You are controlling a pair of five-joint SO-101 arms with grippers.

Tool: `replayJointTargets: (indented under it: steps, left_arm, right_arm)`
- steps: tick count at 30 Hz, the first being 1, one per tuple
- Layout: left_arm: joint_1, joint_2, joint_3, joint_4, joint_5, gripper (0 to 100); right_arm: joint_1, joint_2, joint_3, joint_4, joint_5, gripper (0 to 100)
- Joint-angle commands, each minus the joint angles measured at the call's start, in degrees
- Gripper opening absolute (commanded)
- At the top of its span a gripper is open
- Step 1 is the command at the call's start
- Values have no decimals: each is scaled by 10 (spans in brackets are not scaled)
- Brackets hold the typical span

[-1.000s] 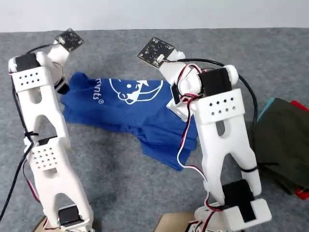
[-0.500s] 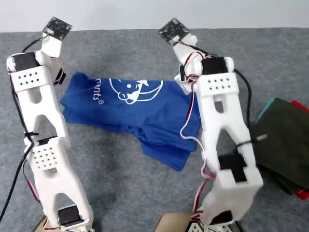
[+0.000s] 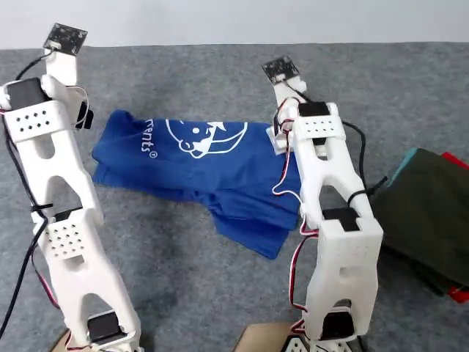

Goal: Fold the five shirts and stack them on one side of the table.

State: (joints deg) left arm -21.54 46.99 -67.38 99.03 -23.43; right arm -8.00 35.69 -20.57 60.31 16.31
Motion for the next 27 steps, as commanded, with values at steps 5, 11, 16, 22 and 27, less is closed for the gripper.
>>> replayJointTargets:
  steps: [5,11,16,22,27]
  left_arm:
    - [-4,-12,-19,13,7,116]
    - [-4,-11,-19,13,7,115]
    - [-3,-9,-17,13,5,117]
    - [14,61,-16,-1,4,123]
    - [37,110,-17,-31,29,187]
  right_arm:
    - [52,77,-112,17,-4,136]
    - [65,179,-295,120,65,5]
    - [89,247,-465,174,80,11]
    - [109,302,-596,249,81,15]
    - [87,305,-665,339,77,147]
